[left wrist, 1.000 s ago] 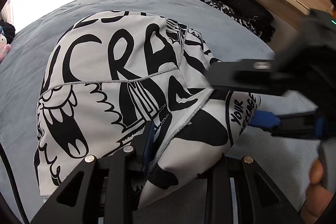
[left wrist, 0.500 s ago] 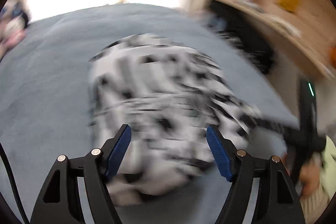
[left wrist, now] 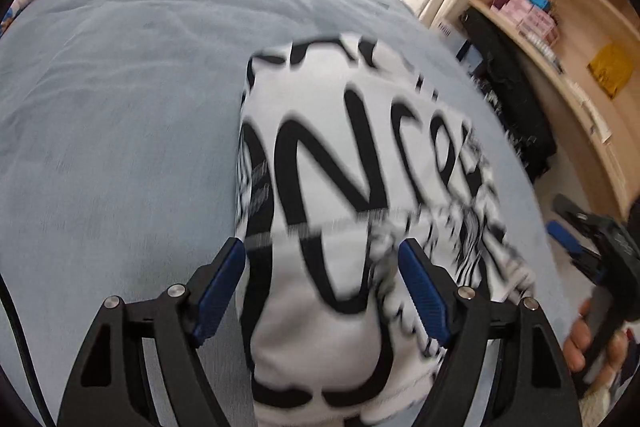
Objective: Fold large clothes
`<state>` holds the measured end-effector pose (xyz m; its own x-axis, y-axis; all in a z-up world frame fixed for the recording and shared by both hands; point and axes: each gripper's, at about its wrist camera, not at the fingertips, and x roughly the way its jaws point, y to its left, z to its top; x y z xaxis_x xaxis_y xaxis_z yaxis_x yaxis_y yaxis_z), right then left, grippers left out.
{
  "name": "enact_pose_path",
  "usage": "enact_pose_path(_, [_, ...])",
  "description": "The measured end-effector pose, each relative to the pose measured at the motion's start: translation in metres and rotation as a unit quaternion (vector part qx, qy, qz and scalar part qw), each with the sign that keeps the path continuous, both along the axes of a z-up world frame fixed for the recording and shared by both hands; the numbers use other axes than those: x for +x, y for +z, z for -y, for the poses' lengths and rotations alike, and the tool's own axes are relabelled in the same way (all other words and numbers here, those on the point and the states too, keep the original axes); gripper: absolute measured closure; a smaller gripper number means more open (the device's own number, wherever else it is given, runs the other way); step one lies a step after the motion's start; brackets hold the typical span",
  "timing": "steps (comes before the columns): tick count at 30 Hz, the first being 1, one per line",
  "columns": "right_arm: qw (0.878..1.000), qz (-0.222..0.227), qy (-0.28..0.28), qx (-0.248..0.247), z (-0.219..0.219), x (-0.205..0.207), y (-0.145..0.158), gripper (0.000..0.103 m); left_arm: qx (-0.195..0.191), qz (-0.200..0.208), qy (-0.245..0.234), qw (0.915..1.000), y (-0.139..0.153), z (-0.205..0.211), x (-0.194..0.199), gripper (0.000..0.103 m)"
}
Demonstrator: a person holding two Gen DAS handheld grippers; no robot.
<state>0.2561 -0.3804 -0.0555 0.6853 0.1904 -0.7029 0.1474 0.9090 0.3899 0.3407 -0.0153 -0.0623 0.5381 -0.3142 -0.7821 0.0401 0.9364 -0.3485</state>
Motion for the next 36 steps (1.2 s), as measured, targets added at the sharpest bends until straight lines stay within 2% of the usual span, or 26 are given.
enact_pose_path(3, [0.998, -0.045, 0.022, 0.037, 0.01, 0.056, -0.02, 0.028, -0.013, 0.008, 0.003, 0.9999, 0.007, -0.009, 0.018, 0.026])
enact_pose_path(6, [0.992, -0.09, 0.044, 0.07, 0.014, 0.096, -0.047, 0.028, -0.028, 0.007, -0.015, 0.9995, 0.006, -0.018, 0.036, 0.026])
enact_pose_path(9, [0.981, -0.12, 0.083, 0.128, 0.013, 0.114, -0.071, 0.028, -0.036, -0.007, -0.028, 0.999, -0.002, -0.023, 0.051, 0.027])
enact_pose_path(11, [0.979, -0.128, 0.095, 0.127, 0.008, 0.116, -0.08, 0.032, -0.042, -0.018, -0.029, 0.9985, -0.009, -0.023, 0.06, 0.029])
enact_pose_path(13, [0.979, -0.112, 0.119, 0.12, 0.001, 0.112, -0.077, 0.075, -0.051, -0.021, -0.029, 0.9981, -0.015, -0.023, 0.064, 0.029])
enact_pose_path(14, [0.982, -0.101, 0.122, 0.101, -0.003, 0.107, -0.07, 0.08, -0.046, -0.019, -0.027, 0.9984, -0.015, -0.02, 0.066, 0.029])
enact_pose_path(16, [0.992, -0.077, 0.097, 0.023, -0.009, 0.092, -0.047, 0.099, -0.028, -0.017, -0.026, 0.9991, -0.011, -0.011, 0.068, 0.03])
enact_pose_path(18, [0.996, -0.046, 0.067, -0.027, -0.008, 0.07, -0.027, 0.099, -0.006, -0.009, -0.032, 0.9994, -0.008, 0.001, 0.067, 0.031])
enact_pose_path(20, [0.997, -0.042, 0.036, -0.062, -0.005, 0.058, -0.024, 0.099, 0.018, 0.009, -0.043, 0.9989, -0.003, 0.016, 0.063, 0.031])
enact_pose_path(22, [0.995, -0.066, 0.013, -0.074, 0.0, 0.06, -0.04, 0.099, 0.057, 0.025, -0.052, 0.9968, 0.0, 0.034, 0.062, 0.031])
enact_pose_path(23, [0.994, -0.08, 0.011, -0.075, 0.0, 0.063, -0.052, 0.099, 0.088, 0.03, -0.051, 0.9944, -0.001, 0.046, 0.061, 0.031])
enact_pose_path(25, [0.992, -0.098, 0.013, -0.08, -0.004, 0.073, -0.077, 0.099, 0.131, 0.028, -0.044, 0.99, -0.006, 0.061, 0.064, 0.031])
enact_pose_path(28, [0.991, -0.104, 0.009, -0.085, -0.005, 0.081, -0.098, 0.095, 0.149, 0.023, -0.036, 0.9878, -0.014, 0.066, 0.069, 0.03])
enact_pose_path(32, [0.992, -0.105, 0.009, -0.074, 0.003, 0.081, -0.092, 0.09, 0.154, 0.025, -0.034, 0.9872, -0.018, 0.065, 0.072, 0.028])
enact_pose_path(36, [0.991, -0.111, -0.013, -0.073, 0.01, 0.072, -0.077, 0.071, 0.145, 0.028, -0.026, 0.9887, -0.016, 0.056, 0.062, 0.028])
